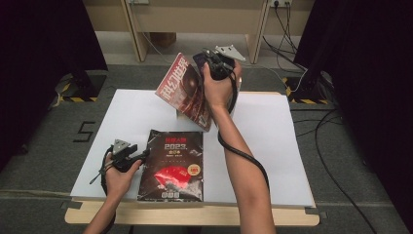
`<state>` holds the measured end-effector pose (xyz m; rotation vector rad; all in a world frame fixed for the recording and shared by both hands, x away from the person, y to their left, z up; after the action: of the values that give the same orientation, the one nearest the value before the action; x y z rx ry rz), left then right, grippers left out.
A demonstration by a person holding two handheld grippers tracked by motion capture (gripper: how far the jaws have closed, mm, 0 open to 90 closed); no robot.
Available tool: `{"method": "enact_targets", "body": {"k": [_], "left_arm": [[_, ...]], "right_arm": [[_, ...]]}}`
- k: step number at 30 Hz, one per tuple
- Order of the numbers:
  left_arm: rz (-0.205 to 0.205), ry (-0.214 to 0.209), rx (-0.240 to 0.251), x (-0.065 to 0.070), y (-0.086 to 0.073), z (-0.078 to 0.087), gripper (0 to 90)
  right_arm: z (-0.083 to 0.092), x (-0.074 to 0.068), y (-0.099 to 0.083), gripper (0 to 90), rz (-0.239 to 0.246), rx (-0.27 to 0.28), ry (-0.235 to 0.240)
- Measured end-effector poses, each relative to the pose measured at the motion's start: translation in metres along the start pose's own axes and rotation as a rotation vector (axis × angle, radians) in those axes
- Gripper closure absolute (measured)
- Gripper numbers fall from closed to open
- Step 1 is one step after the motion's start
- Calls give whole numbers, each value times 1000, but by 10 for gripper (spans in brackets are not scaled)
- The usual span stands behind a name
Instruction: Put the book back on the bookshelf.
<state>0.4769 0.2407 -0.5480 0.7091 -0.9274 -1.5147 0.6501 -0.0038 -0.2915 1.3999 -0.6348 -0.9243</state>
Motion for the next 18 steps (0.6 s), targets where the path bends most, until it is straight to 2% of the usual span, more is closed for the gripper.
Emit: {"method": "enact_targets", "body": {"k": [7, 18], "left_arm": [[0, 1, -3, 0, 0, 0, 404], [-4, 4, 0, 0, 0, 0, 404]], "right_arm": [[30, -13, -12, 782, -17, -24, 11], [80, -20, -35, 770, 9, -30, -14]]}}
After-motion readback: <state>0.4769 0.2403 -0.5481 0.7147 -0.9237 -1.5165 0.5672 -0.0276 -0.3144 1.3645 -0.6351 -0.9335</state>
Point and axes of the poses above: each handheld gripper's, and its own axes: z roughly backward along the jaws, y roughly out of its top, x roughly to its right, the point moved 10 cm from there along -z, roughly forward along the jaws, and after that the axes turned 10 degrees about y, right-handed, at the moved point
